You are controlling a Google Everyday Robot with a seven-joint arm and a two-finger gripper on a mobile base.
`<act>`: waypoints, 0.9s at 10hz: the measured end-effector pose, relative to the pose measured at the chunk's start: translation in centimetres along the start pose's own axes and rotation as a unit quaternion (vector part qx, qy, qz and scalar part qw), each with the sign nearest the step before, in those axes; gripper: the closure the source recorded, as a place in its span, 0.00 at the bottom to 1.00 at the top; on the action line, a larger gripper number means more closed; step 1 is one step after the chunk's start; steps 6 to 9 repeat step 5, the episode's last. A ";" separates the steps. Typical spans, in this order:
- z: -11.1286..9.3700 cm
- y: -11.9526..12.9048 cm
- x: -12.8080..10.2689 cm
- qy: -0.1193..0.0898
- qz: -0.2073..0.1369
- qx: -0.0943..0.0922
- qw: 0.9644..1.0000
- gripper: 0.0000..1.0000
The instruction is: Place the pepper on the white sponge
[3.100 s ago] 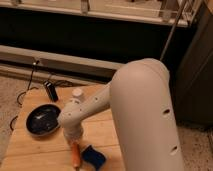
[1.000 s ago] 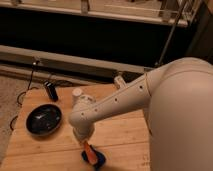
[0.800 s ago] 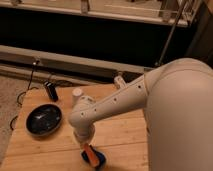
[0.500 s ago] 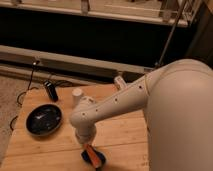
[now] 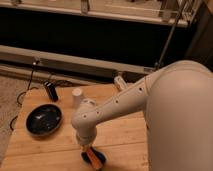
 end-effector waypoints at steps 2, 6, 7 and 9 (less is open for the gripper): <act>-0.1 -0.2 0.0 0.003 -0.004 0.008 1.000 0.20; -0.5 -0.5 -0.3 0.000 -0.003 0.017 1.000 0.20; -0.5 -0.5 -0.3 0.000 -0.003 0.017 1.000 0.20; -0.5 -0.5 -0.3 0.000 -0.003 0.017 1.000 0.20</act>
